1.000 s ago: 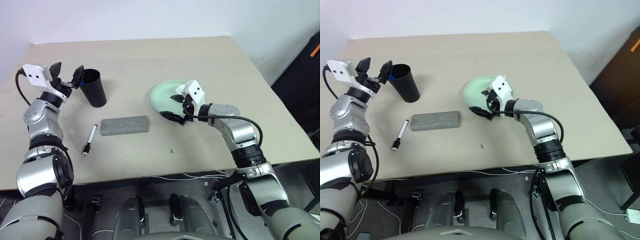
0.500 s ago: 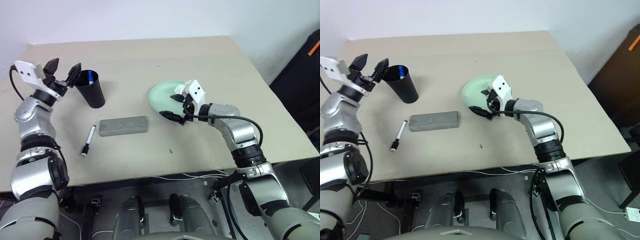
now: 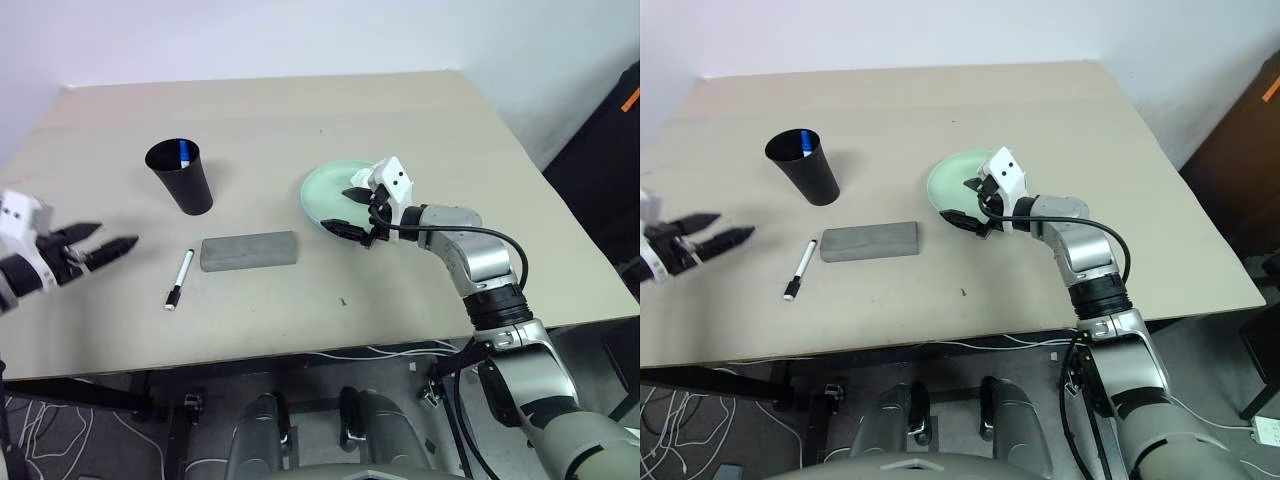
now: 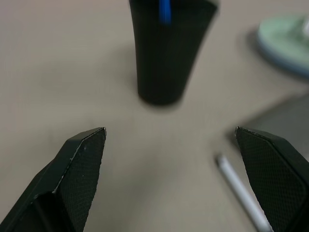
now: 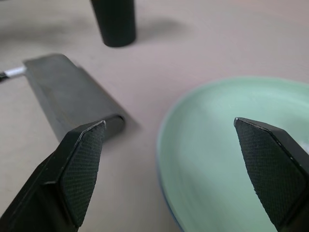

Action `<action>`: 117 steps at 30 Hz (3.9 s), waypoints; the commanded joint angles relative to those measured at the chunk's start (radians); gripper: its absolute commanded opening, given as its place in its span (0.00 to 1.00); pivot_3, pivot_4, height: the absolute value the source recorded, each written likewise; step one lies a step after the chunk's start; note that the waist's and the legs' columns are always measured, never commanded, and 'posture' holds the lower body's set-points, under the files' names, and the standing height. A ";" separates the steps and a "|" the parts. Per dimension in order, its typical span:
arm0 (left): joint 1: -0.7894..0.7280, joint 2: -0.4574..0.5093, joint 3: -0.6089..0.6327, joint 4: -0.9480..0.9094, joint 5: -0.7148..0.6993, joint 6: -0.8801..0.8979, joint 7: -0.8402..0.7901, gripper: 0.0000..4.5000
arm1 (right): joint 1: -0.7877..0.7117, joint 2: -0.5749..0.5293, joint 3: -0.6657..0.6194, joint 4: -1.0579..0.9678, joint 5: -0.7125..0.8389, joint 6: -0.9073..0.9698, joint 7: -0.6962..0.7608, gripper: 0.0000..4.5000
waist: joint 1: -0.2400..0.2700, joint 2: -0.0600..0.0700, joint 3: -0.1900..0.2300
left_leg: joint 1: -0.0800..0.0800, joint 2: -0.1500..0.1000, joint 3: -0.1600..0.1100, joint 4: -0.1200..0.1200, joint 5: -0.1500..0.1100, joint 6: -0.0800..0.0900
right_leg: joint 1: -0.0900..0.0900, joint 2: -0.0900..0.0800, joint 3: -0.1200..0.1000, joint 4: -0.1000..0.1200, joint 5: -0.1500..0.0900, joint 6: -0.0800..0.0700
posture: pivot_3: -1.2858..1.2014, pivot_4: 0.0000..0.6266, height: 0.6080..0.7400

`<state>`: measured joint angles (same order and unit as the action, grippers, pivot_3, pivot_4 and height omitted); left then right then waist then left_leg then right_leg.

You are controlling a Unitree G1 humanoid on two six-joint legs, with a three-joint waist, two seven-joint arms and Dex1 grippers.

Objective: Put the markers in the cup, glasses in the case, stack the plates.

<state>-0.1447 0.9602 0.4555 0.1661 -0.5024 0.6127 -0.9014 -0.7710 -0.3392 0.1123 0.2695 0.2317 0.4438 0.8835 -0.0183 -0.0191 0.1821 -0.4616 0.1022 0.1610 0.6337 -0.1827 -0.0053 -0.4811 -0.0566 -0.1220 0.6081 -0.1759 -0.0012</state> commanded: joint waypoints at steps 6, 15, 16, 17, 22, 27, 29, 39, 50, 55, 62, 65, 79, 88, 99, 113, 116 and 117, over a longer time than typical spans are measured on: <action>0.099 -0.021 0.072 -0.320 -0.106 0.303 0.139 0.99 | -0.053 -0.041 -0.045 -0.047 0.069 -0.017 0.085 1.00 | 0.002 0.000 0.000 | 0.001 -0.001 0.000 -0.008 0.000 0.000 | -0.001 0.002 -0.002 -0.007 0.000 -0.001 | 0.52 0.24 1.00; 0.101 -0.047 -0.003 -0.407 -0.131 0.453 0.230 0.99 | -0.043 -0.062 -0.042 -0.089 0.088 0.004 0.107 1.00 | 0.001 0.000 0.000 | 0.001 -0.003 0.002 -0.003 0.001 0.000 | 0.000 0.006 0.001 -0.006 0.001 0.000 | 0.52 0.24 1.00; 0.096 -0.052 -0.029 -0.408 -0.121 0.454 0.241 0.99 | -0.040 -0.064 -0.043 -0.092 0.088 0.005 0.107 1.00 | 0.001 0.000 0.000 | 0.001 -0.003 0.002 -0.003 0.001 0.000 | 0.000 0.006 0.001 -0.006 0.001 0.000 | 0.52 0.24 1.00; 0.086 -0.058 -0.049 -0.410 -0.118 0.463 0.254 0.99 | -0.037 -0.067 -0.044 -0.095 0.089 0.007 0.107 1.00 | 0.002 0.000 0.000 | 0.001 -0.003 0.002 -0.003 0.001 0.000 | 0.000 0.005 0.001 -0.006 0.001 -0.001 | 0.52 0.24 1.00; 0.014 -0.061 -0.152 -0.370 -0.065 0.508 0.322 0.99 | -0.032 -0.074 -0.047 -0.098 0.085 0.023 0.089 1.00 | 0.007 0.001 0.000 | 0.002 -0.002 0.001 -0.004 0.000 -0.001 | 0.001 0.002 0.000 -0.006 0.003 -0.002 | 0.52 0.24 1.00; -0.062 -0.050 -0.242 -0.318 -0.032 0.577 0.338 0.99 | -0.009 -0.080 -0.053 -0.127 0.089 0.047 0.063 1.00 | 0.007 0.005 -0.002 | 0.002 -0.002 -0.001 -0.005 0.000 -0.001 | 0.002 0.002 -0.002 -0.009 0.008 -0.002 | 0.52 0.24 1.00; -0.080 -0.049 -0.262 -0.295 -0.018 0.591 0.343 0.96 | 0.003 -0.083 -0.056 -0.141 0.090 0.052 0.051 1.00 | 0.007 0.012 -0.004 | 0.002 -0.002 -0.002 -0.005 0.000 -0.001 | 0.004 0.005 -0.003 -0.014 0.012 -0.002 | 0.52 0.24 1.00; -0.137 -0.042 -0.278 -0.238 0.006 0.637 0.335 0.24 | 0.016 -0.093 -0.066 -0.155 0.089 0.057 0.024 1.00 | 0.004 0.022 0.000 | 0.029 -0.036 -0.057 -0.022 0.007 -0.010 | 0.044 0.000 0.005 0.062 -0.080 -0.005 | 0.52 0.24 1.00; -0.231 -0.072 -0.206 -0.139 0.049 0.578 0.405 0.01 | 0.010 -0.092 -0.063 -0.141 0.090 0.042 0.026 1.00 | 0.006 0.022 0.000 | 0.030 -0.037 -0.068 -0.020 0.007 -0.010 | 0.054 0.001 -0.003 0.038 -0.073 0.005 | 0.52 0.24 1.00; -0.290 -0.102 -0.144 -0.085 0.083 0.499 0.470 0.01 | 0.005 -0.091 -0.062 -0.142 0.094 0.039 0.032 1.00 | 0.005 0.020 0.000 | 0.018 -0.036 -0.065 -0.017 0.009 -0.008 | 0.045 0.003 -0.002 0.044 -0.071 0.009 | 0.52 0.24 1.00; -0.364 -0.054 -0.098 -0.009 0.151 0.437 0.547 0.01 | 0.002 -0.098 -0.065 -0.145 0.106 0.034 0.050 1.00 | 0.004 0.012 0.003 | 0.017 -0.035 -0.056 -0.013 0.009 -0.006 | 0.043 0.005 0.007 0.044 -0.071 0.010 | 0.52 0.24 1.00; -0.403 -0.029 -0.088 0.032 0.195 0.349 0.581 0.01 | -0.002 -0.099 -0.069 -0.146 0.109 0.033 0.053 1.00 | 0.006 0.010 0.004 | 0.017 -0.035 -0.055 -0.013 0.009 -0.006 | 0.042 0.005 0.008 0.044 -0.072 0.011 | 0.52 0.24 1.00; -0.752 -0.178 -0.088 0.502 0.269 -0.631 0.553 0.01 | 0.016 -0.103 -0.125 -0.219 0.187 0.068 0.036 1.00 | 0.014 0.007 0.005 | 0.015 -0.035 -0.053 -0.012 0.009 -0.006 | 0.042 0.003 0.007 0.044 -0.070 0.010 | 0.52 0.24 1.00; -0.856 -0.313 -0.073 0.697 0.182 -0.928 0.293 0.01 | 0.058 -0.108 -0.122 -0.313 0.207 0.096 -0.004 1.00 | 0.003 0.006 0.005 | 0.015 -0.034 -0.051 -0.005 0.008 -0.004 | 0.042 0.008 0.009 0.045 -0.068 0.015 | 0.52 0.24 1.00; -0.834 -0.341 -0.088 0.820 0.199 -0.962 0.249 0.01 | 0.112 -0.134 -0.128 -0.381 0.215 0.125 -0.040 1.00 | 0.007 0.006 0.005 | 0.015 -0.033 -0.051 -0.003 0.008 -0.004 | 0.043 0.009 0.009 0.047 -0.069 0.017 | 0.52 0.24 1.00; -0.803 -0.357 -0.089 0.847 0.198 -0.927 0.223 0.01 | 0.117 -0.146 -0.104 -0.380 0.197 0.112 -0.047 1.00 | 0.006 0.006 0.005 | 0.015 -0.033 -0.052 -0.003 0.008 -0.004 | 0.042 0.009 0.009 0.047 -0.069 0.017 | 0.52 0.24 1.00; -0.796 -0.360 -0.087 0.847 0.195 -0.905 0.227 0.01 | 0.121 -0.149 -0.103 -0.380 0.193 0.110 -0.047 1.00 | 0.008 0.006 0.005 | 0.015 -0.033 -0.052 -0.003 0.008 -0.004 | 0.042 0.009 0.009 0.047 -0.069 0.017 | 0.52 0.24 1.00; -0.793 -0.362 -0.087 0.847 0.196 -0.903 0.228 0.01 | 0.122 -0.150 -0.102 -0.380 0.191 0.109 -0.047 1.00 | 0.008 0.006 0.005 | 0.015 -0.033 -0.052 -0.003 0.008 -0.004 | 0.043 0.009 0.009 0.047 -0.069 0.017 | 0.52 0.24 1.00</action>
<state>-0.9341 0.5898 0.3667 1.0314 -0.3038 -0.2901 -0.6745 -0.6468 -0.4786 0.0184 -0.0651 0.4178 0.5701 0.8388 -0.0098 -0.0134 0.1875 -0.4467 0.0690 0.1093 0.6306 -0.1745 -0.0093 -0.4385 -0.0475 -0.1132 0.6547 -0.2448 0.0156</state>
